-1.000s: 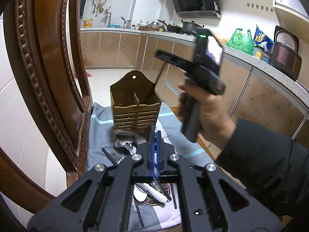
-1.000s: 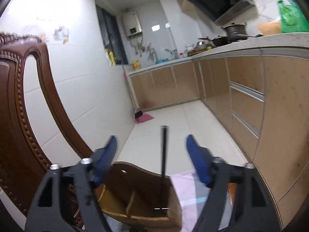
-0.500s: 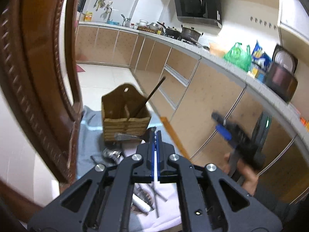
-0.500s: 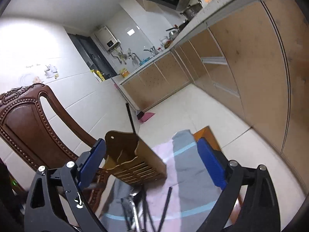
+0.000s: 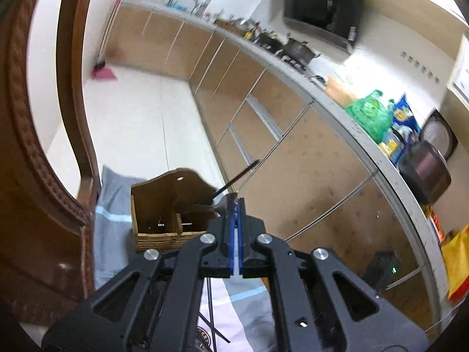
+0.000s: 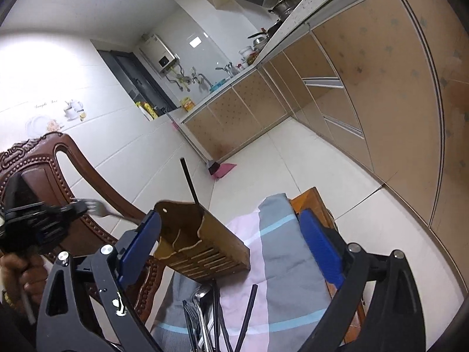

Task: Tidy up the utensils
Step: 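Carry the silver fork to the wooden holder and release it with the left gripper, then withdraw both grippers from the holder back over the cutlery pile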

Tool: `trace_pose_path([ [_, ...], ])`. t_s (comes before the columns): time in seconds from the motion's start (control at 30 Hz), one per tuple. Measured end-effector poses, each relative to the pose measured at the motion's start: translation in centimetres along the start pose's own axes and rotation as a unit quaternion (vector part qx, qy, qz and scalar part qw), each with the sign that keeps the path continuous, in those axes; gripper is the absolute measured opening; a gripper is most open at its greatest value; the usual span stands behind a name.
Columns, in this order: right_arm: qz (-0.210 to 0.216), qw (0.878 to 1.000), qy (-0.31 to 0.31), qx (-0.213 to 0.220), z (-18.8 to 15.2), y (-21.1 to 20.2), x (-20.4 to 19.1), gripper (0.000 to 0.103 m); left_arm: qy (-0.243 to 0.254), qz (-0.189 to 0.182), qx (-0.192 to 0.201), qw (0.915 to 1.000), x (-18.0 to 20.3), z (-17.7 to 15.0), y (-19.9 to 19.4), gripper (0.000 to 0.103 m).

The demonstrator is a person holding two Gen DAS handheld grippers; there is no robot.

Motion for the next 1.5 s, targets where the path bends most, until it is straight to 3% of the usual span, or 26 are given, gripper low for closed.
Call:
trace_pose_path([
  [0.27, 0.006, 1.0, -0.004, -0.028, -0.7, 1.0, -0.3, 0.093, -0.084, 0.016, -0.09, 0.9923, -5.3, -0.4, 9.0, 0.005],
  [0.3, 0.008, 0.999, -0.004, -0.033, -0.8, 1.1, -0.3, 0.093, -0.095, 0.023, -0.095, 0.9907, -5.8, -0.4, 9.6, 0.025],
  [0.33, 0.009, 0.999, -0.005, -0.037, -0.9, 1.3, -0.4, 0.093, -0.096, 0.031, -0.095, 0.9903, -6.2, -0.5, 9.7, 0.038],
  [0.37, 0.012, 0.999, -0.006, -0.042, -1.1, 1.4, -0.5, 0.093, -0.081, 0.054, -0.084, 0.9918, -6.1, -0.5, 9.4, 0.062],
  [0.4, 0.015, 0.999, -0.009, -0.048, -1.2, 1.6, -0.7, 0.093, -0.055, 0.081, -0.064, 0.9932, -5.7, -0.4, 8.7, 0.078],
  [0.47, 0.021, 0.998, -0.019, -0.061, -1.5, 1.9, -1.2, 0.093, -0.004, 0.122, -0.019, 0.9923, -4.4, -0.2, 6.9, 0.085],
  [0.6, 0.024, 0.996, -0.036, -0.081, -2.3, 2.4, -2.0, 0.093, 0.071, 0.195, 0.066, 0.9759, -1.6, -1.1, 1.8, 0.095],
  [0.7, 0.027, 0.994, -0.056, -0.093, -2.6, 2.4, -2.8, 0.093, 0.121, 0.225, 0.138, 0.957, 0.7, -4.8, -3.3, 0.097],
  [0.77, 0.025, 0.991, -0.082, -0.1, -2.9, 2.2, -3.5, 0.093, 0.14, 0.238, 0.163, 0.9472, 1.4, -7.5, -5.3, 0.097],
  [0.83, 0.023, 0.988, -0.109, -0.109, -3.4, 1.9, -4.3, 0.093, 0.155, 0.262, 0.168, 0.9377, 1.6, -11.4, -6.3, 0.097],
  [1.07, 0.013, 0.976, -0.186, -0.115, -5.2, -1.1, -6.8, 0.093, 0.191, 0.293, 0.168, 0.9218, 1.7, -22.8, -6.7, 0.097],
  [1.2, -0.008, 0.974, -0.173, -0.148, -9.3, -4.1, -6.2, 0.093, 0.164, 0.284, 0.146, 0.9335, 1.3, -25.1, -6.2, 0.097],
  [1.3, -0.015, 0.97, -0.18, -0.161, -11.9, -6.2, -6.2, 0.093, 0.171, 0.281, 0.138, 0.9343, 1.4, -26.1, -6.3, 0.098],
  [1.4, -0.026, 0.968, -0.182, -0.17, -13.6, -7.6, -5.7, 0.093, 0.153, 0.252, 0.097, 0.9507, 0.9, -27.6, -5.5, 0.097],
  [1.5, -0.032, 0.968, -0.173, -0.181, -14.5, -7.8, -5.2, 0.093, 0.146, 0.23, 0.07, 0.9596, 0.9, -28.5, -4.8, 0.097],
])
Point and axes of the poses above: each gripper's, at about its wrist camera, not at the fingertips, and y roughly the way its jaws point, x to its right, z to its top, the point moved 4 cm from there along y, roughly the way its jaws point, and after that the axes turned 12 degrees about z, right-handed, at the moved point
